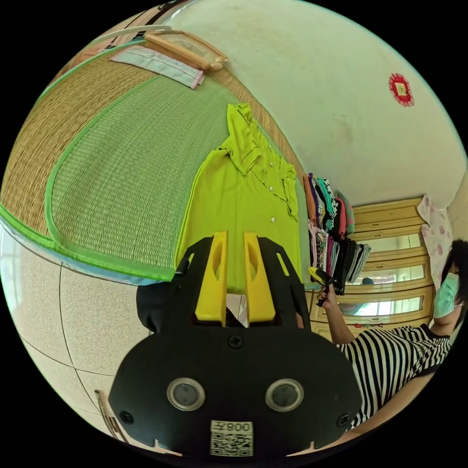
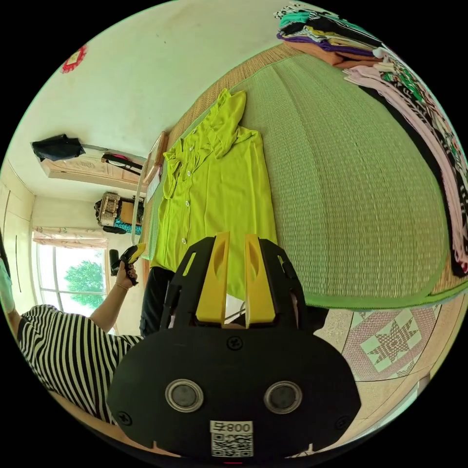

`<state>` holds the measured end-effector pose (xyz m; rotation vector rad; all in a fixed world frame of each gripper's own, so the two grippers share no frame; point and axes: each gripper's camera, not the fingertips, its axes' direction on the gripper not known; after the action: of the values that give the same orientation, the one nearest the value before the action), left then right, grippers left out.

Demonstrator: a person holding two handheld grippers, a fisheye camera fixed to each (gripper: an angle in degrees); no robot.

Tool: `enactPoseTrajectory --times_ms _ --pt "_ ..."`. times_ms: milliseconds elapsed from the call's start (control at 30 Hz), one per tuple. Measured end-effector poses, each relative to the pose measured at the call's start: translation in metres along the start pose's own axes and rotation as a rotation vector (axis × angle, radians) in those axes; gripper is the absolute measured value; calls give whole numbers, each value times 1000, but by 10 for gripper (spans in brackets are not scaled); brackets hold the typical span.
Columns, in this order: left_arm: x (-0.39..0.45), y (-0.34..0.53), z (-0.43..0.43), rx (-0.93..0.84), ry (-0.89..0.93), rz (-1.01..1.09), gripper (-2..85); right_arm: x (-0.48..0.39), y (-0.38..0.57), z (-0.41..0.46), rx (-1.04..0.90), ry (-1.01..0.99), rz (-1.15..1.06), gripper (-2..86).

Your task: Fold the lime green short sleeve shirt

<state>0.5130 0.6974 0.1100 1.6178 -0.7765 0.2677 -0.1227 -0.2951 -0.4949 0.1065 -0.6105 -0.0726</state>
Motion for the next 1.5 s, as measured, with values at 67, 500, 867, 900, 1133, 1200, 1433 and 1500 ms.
enactPoseTrajectory --times_ms 67,500,867,900,1133,1200,1433,1500 --pt "-33 37 -24 11 -1 -29 67 5 22 -14 5 12 15 66" --pt "-182 170 -62 4 47 -172 89 38 76 -26 -56 91 82 87" --pt "-265 220 -71 -68 -16 -167 117 39 64 -12 -100 36 117 88" --pt "-269 222 -71 -78 -28 -170 120 40 64 -11 -99 30 125 87" --pt "-318 237 -74 -136 -61 -166 130 39 63 -15 -93 30 145 86" --pt "-329 239 -72 -142 -51 -171 130 40 62 -17 -90 23 154 85" --pt "-359 251 -70 -179 -50 -141 100 37 59 -23 -87 42 165 85" --pt "-364 257 -73 -171 -26 -127 76 38 60 -23 -85 40 169 84"
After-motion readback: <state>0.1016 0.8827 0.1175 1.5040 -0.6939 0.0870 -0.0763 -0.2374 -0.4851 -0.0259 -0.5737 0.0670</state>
